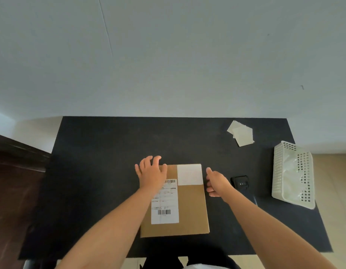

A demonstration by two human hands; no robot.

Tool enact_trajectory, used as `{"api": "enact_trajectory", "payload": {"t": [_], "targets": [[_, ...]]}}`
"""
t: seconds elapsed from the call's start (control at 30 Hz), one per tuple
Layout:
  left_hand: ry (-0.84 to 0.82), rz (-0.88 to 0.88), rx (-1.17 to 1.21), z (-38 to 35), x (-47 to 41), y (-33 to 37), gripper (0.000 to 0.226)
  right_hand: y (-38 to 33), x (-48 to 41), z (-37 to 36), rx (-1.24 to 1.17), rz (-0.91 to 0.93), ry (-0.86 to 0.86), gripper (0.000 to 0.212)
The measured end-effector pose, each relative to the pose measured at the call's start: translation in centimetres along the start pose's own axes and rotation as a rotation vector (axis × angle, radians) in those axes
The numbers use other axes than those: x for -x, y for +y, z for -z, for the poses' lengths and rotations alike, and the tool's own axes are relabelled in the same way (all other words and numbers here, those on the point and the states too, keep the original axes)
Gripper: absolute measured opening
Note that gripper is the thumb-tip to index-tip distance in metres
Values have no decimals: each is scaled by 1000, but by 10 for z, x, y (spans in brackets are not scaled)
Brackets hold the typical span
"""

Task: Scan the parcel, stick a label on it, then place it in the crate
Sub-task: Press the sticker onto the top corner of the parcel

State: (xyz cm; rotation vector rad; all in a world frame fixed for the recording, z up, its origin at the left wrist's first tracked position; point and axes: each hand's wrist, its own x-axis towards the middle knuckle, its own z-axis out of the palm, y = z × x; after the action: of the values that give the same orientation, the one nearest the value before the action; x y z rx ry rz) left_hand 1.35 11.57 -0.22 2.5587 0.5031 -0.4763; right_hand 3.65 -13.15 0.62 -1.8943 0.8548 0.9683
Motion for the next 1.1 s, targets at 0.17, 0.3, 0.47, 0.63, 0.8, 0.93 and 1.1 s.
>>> {"api": "enact_trajectory", "payload": {"t": [0.17,0.3,0.47,0.63,0.8,0.93,1.1], "targets": [[-102,355,373,23,36,-50,55,33,32,4,-181,-57,-112,66],[-418,638,774,35,60,-69,59,46,46,-6,-324,-111,-175,78],[-614,657,966,40,59,-75,54,42,52,-19,-402,-118,-204,84],[-649,611,963,40,50,-67,37,40,57,-19,-419,-129,-229,88],[-673,592,931,49,42,-47,51,37,65,3,-455,-108,-239,87],[-701,526,887,55,44,-5,57,41,77,37,-487,-72,-216,88],[-749,380,821,59,60,73,71,62,96,108,-571,-34,-200,89]]}}
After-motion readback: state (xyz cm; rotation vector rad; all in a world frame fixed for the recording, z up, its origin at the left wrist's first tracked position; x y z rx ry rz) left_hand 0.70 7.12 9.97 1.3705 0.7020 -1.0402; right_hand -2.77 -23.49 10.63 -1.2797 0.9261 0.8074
